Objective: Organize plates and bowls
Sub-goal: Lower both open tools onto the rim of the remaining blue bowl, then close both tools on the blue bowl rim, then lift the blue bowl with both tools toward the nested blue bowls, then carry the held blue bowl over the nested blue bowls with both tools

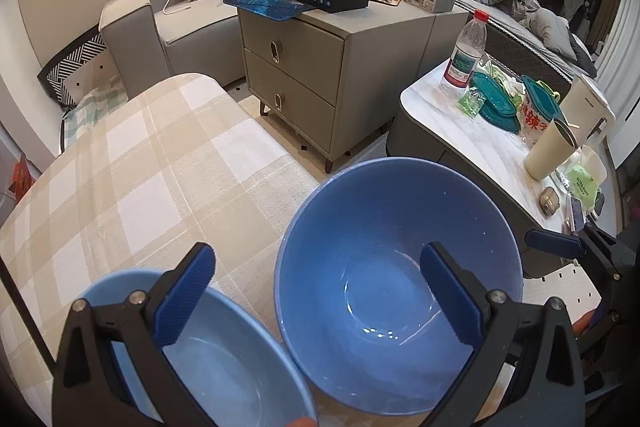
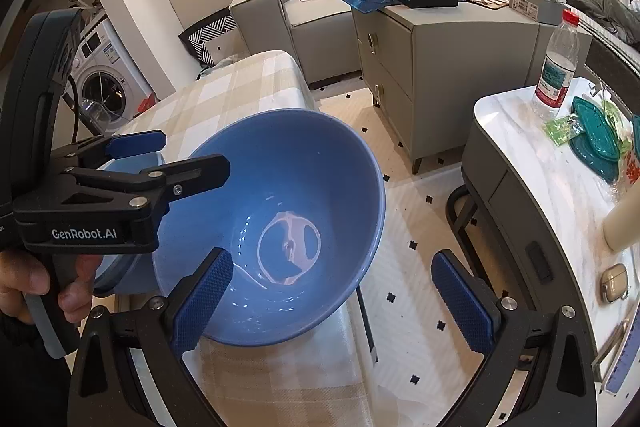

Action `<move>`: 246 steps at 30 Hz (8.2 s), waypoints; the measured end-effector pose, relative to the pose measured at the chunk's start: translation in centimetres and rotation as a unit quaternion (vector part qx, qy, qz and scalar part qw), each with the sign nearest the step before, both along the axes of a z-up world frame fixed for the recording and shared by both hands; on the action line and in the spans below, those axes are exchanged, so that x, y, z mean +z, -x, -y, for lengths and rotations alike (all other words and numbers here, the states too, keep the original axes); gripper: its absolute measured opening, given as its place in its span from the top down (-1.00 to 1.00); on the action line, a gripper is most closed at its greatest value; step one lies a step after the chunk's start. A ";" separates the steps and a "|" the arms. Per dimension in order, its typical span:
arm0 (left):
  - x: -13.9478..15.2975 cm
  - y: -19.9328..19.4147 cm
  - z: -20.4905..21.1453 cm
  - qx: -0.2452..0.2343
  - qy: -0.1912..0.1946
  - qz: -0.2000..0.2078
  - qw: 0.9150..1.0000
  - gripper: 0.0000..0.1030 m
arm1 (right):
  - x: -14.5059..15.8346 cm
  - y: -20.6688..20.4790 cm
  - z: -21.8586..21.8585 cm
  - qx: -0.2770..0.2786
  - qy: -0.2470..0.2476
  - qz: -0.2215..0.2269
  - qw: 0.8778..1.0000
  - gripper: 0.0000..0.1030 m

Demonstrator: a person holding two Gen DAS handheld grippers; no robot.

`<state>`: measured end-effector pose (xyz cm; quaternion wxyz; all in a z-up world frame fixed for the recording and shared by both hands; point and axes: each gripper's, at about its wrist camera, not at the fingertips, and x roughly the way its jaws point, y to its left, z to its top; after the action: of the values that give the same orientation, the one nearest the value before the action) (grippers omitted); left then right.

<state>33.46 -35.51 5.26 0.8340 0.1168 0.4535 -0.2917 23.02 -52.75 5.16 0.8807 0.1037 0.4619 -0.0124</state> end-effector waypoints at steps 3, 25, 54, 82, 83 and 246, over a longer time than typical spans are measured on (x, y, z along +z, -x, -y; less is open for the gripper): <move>-0.3 -0.1 0.3 -0.004 0.000 -0.003 1.000 -0.99 | -0.2 -0.2 0.1 0.000 -0.001 -0.001 1.000 -0.98; -2.1 0.3 2.0 -0.038 -0.049 -0.027 0.998 -0.66 | -1.0 -0.2 0.6 -0.013 -0.010 -0.012 1.000 -0.79; -2.0 0.0 0.8 -0.022 -0.059 -0.021 0.998 0.25 | -1.4 -0.3 -1.0 0.004 0.002 -0.023 1.000 0.11; -0.7 0.7 0.5 -0.007 -0.054 -0.009 0.998 0.52 | -0.5 -0.1 -0.4 -0.026 0.024 -0.020 0.999 0.40; -0.6 0.8 0.5 -0.007 -0.053 -0.008 0.999 0.52 | -0.4 -0.1 -0.4 -0.027 0.025 -0.019 0.999 0.40; 1.9 3.2 -18.4 0.150 -0.002 0.018 0.989 0.52 | 3.2 -4.8 -17.3 0.117 0.075 0.006 0.990 0.40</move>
<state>30.26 -17.10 7.16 0.8761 0.0546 0.4514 -0.1602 27.80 -35.47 8.32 0.8844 -0.0171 0.4629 0.0565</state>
